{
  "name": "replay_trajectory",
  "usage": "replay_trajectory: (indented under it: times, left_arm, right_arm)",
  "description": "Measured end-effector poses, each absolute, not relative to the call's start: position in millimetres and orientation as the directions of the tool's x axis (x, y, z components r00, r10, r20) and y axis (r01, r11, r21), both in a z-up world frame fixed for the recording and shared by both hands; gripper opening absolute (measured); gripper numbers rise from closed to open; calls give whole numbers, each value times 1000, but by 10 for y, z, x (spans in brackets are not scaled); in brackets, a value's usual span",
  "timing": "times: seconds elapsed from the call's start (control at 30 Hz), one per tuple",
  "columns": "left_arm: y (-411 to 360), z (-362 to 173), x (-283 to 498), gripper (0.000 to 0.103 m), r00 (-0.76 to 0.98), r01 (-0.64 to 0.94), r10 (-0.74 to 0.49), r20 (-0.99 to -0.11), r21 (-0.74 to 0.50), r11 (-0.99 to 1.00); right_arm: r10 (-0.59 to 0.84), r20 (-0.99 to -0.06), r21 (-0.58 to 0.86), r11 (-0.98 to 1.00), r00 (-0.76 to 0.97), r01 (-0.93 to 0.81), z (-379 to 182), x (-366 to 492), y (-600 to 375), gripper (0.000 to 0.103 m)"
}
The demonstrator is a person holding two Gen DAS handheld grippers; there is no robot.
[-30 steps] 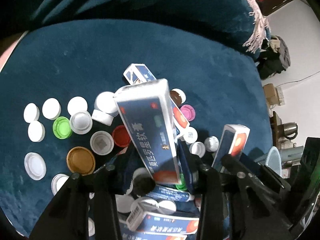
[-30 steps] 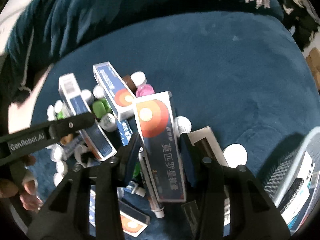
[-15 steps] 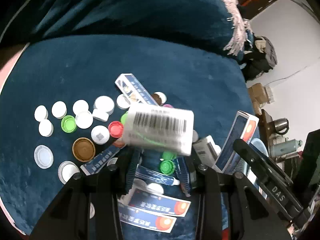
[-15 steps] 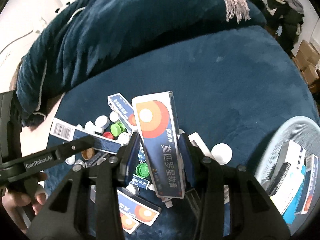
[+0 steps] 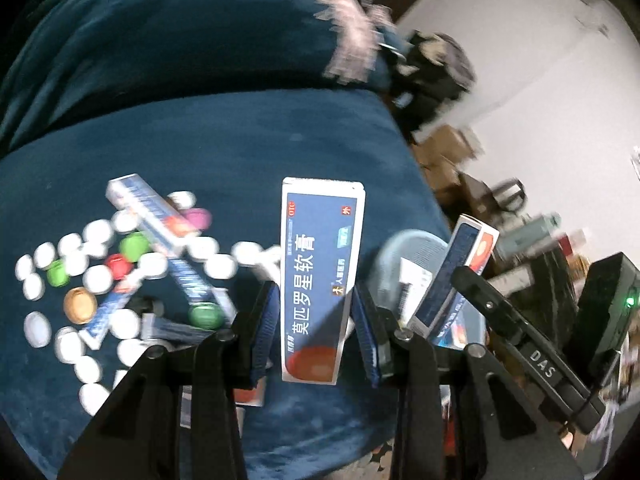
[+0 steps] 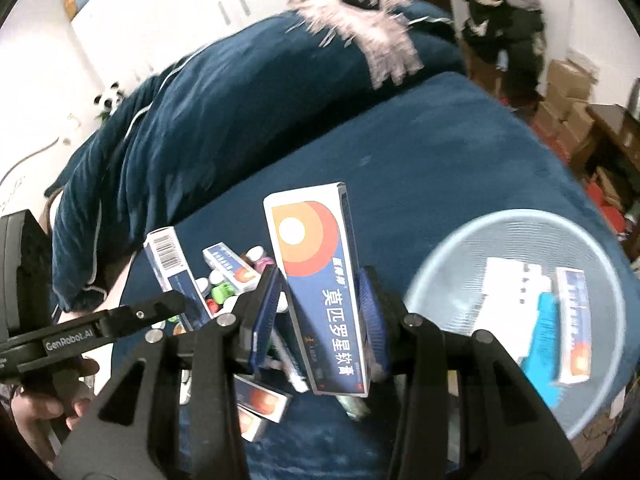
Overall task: Organize objects
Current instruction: 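Carry both boxes over the colander and open both grippers, then move both grippers back over the pile of caps and boxes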
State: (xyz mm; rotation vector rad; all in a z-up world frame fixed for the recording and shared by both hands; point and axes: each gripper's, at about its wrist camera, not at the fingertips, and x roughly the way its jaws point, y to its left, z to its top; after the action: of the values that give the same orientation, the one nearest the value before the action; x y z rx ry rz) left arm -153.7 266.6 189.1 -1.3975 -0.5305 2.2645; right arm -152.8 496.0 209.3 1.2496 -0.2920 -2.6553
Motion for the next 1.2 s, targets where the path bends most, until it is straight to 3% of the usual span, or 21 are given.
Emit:
replay_trajectory:
  times: [0.4, 0.67, 0.7, 0.77, 0.83, 0.87, 0.9, 0.97, 1.2]
  left_arm:
    - [4009, 2010, -1348, 38, -244, -338, 643, -726, -558, -758]
    - [4644, 1570, -1464, 38, -105, -392, 591, -800, -513, -764]
    - [4685, 1529, -1490, 40, -111, -402, 585, -803, -502, -765]
    - [4694, 1507, -1504, 56, -168, -414, 563, -810, -460, -786]
    - [4641, 1556, -1484, 90, -209, -418, 561, -801, -445, -792]
    - [4583, 1599, -1478, 95, -231, -417, 565, -792, -444, -793]
    - [4533, 1617, -1486, 98, -247, -412, 561, -790, -438, -799]
    - [4397, 1670, -1494, 99, -293, -398, 529, -797, -401, -825]
    - [3838, 1633, -1539, 102, -356, -322, 397, -846, -288, -902]
  right_arm:
    - [-128, -734, 238, -968, -667, -76, 2249, -1181, 5850, 42]
    - [-94, -813, 240, -953, -575, -184, 1980, -1236, 6112, 44]
    - [-106, -826, 260, -943, -553, -208, 1880, -1292, 6162, 44]
    - [-121, -844, 291, -922, -522, -256, 1714, -1370, 6276, 44]
    - [-121, -845, 312, -903, -521, -295, 1644, -1336, 6362, 52]
    - [-115, -836, 320, -896, -537, -307, 1652, -1288, 6400, 58]
    - [-106, -824, 325, -893, -556, -311, 1674, -1240, 6427, 63]
    - [-92, -807, 330, -890, -584, -316, 1717, -1168, 6455, 86]
    - [-103, -801, 304, -918, -590, -253, 1806, -1227, 6178, 96]
